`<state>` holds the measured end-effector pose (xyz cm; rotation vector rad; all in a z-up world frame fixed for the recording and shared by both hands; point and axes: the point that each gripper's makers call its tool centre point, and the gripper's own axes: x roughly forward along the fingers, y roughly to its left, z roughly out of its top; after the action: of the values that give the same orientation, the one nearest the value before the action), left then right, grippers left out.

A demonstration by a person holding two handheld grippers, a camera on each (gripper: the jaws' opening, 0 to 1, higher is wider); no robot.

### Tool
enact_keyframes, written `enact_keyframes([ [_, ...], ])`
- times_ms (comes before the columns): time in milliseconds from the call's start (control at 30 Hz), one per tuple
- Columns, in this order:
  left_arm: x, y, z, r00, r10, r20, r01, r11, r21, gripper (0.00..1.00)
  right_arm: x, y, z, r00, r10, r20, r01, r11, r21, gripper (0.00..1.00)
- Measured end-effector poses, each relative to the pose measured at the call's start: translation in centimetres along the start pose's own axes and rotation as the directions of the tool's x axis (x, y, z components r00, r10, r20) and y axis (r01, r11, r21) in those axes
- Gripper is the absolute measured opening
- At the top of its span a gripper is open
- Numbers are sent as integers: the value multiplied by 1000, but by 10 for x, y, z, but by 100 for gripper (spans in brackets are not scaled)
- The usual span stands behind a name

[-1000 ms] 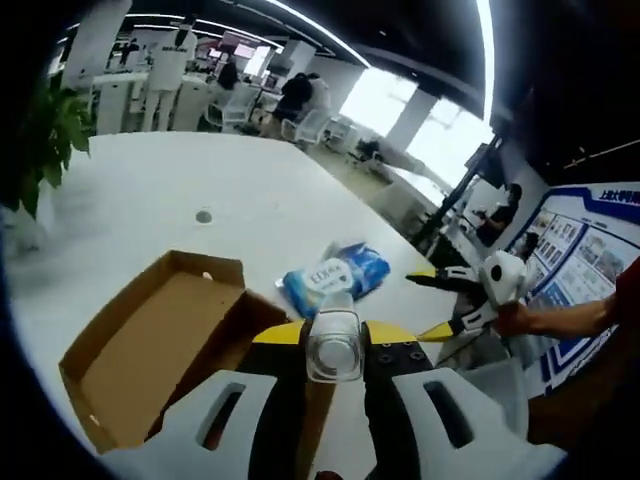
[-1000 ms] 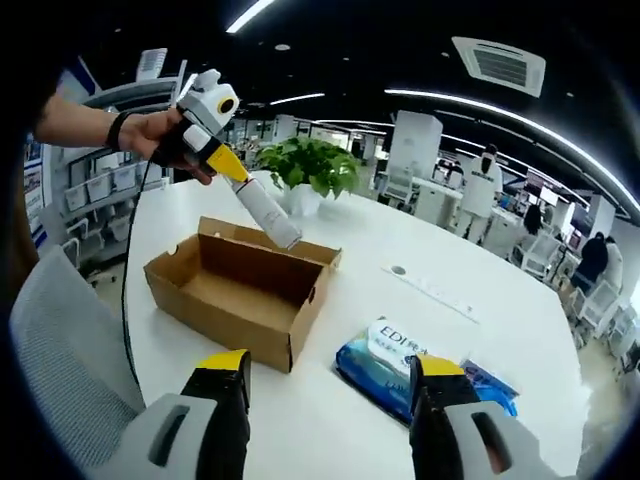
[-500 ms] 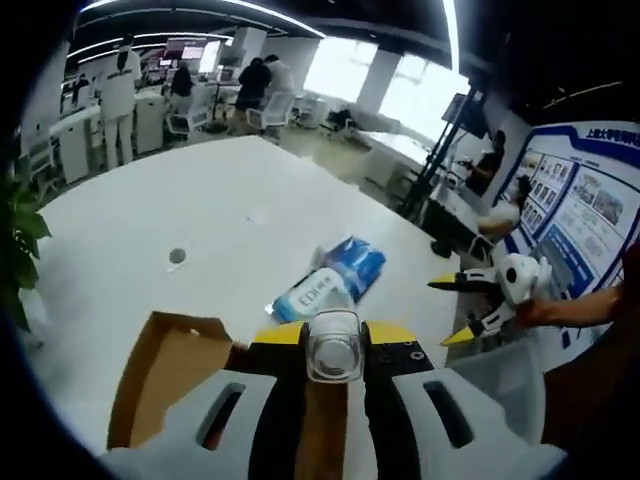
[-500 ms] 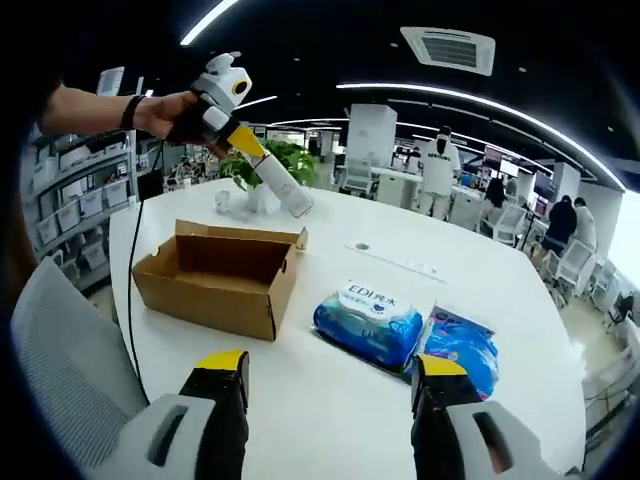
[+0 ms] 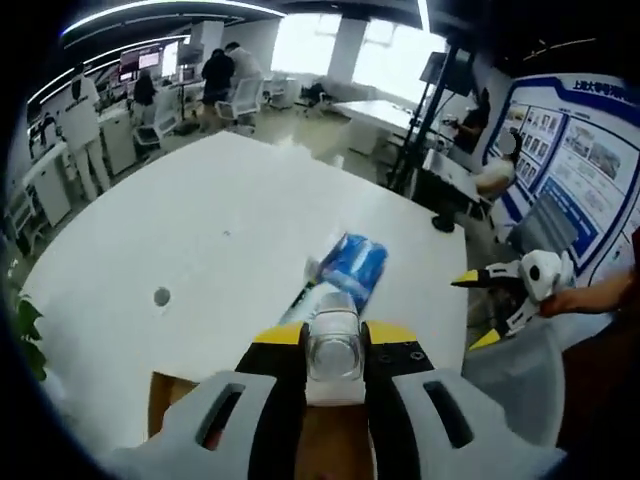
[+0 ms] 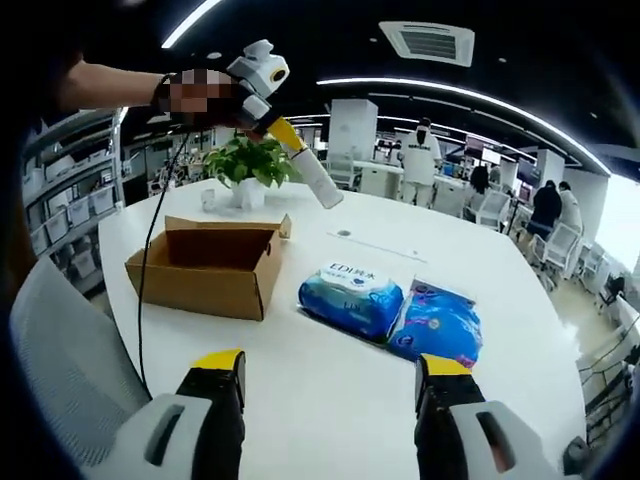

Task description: Operate the shoe box by opening the lid, removing the specified soft item, and placing it in the target area until the item is outside and the box remains undamaged.

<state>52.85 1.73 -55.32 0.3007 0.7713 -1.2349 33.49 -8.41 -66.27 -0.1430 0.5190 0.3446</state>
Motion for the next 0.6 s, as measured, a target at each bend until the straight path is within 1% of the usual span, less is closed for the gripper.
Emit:
enact_keyframes([
  [200, 26, 3, 11, 998, -6, -56, 9, 999, 53, 19, -3, -4, -6, 1000, -18, -6, 18, 1000, 3, 69],
  [300, 38, 5, 15, 996, -3, -89, 10, 997, 81, 19, -2, -5, -8, 1000, -18, -8, 18, 1000, 7, 69],
  [367, 45, 6, 17, 994, -2, -106, 13, 995, 99, 19, -2, -4, -11, 1000, -18, -14, 18, 1000, -4, 69],
  [500, 60, 10, 23, 992, -4, -125, 17, 994, 106, 19, -1, -5, -15, 1000, -18, -17, 18, 1000, -5, 69],
  [600, 71, 13, 24, 988, -2, -155, 22, 991, 128, 19, 0, -5, -17, 1000, -17, -20, 17, 1000, -3, 69],
])
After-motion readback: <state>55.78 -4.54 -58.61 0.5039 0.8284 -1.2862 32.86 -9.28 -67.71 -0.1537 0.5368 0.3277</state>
